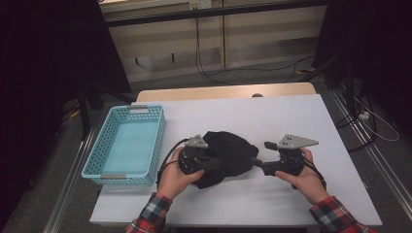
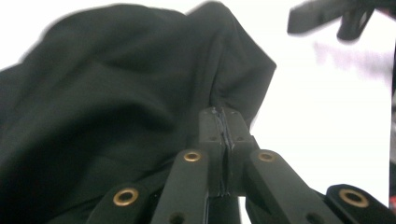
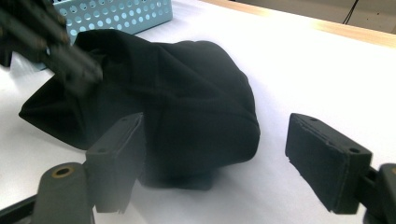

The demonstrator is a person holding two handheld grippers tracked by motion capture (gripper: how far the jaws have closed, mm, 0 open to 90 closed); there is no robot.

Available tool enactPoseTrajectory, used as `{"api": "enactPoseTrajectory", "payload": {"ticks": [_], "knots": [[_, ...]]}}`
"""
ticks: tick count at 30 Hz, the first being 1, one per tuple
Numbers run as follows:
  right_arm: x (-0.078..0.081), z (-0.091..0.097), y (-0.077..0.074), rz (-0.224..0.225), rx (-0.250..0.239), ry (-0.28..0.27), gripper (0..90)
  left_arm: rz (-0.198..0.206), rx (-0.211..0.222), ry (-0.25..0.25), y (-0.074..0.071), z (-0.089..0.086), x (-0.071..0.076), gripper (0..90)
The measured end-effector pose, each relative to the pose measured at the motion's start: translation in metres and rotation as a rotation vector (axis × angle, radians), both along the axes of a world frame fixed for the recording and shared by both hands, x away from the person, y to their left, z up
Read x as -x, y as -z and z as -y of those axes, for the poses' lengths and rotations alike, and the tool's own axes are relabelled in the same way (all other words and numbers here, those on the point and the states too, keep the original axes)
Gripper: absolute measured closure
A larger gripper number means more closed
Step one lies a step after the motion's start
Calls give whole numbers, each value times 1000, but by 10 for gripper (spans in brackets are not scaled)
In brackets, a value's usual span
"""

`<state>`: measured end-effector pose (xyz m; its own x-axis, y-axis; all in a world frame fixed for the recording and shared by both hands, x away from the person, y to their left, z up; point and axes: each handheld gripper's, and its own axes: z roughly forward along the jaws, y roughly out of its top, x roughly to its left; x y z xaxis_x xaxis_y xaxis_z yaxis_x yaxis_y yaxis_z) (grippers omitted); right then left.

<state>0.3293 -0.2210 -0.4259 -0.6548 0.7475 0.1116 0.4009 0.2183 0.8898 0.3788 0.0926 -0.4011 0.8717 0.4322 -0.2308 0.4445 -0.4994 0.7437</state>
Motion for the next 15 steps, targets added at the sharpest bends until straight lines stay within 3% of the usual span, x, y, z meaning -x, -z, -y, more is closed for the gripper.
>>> {"api": "enactPoseTrajectory", "payload": {"ticks": [2,8,15], "knots": [[0,-1,0,1,4,1,208,-9,31,-44,-5,-10,-4,884],[0,-3,1,-1,13,-6,273,15,83,-147,-17,-35,-14,886],[-3,-15,7,-16,50,-44,405,22,90,-194,-16,-45,-19,886]]}}
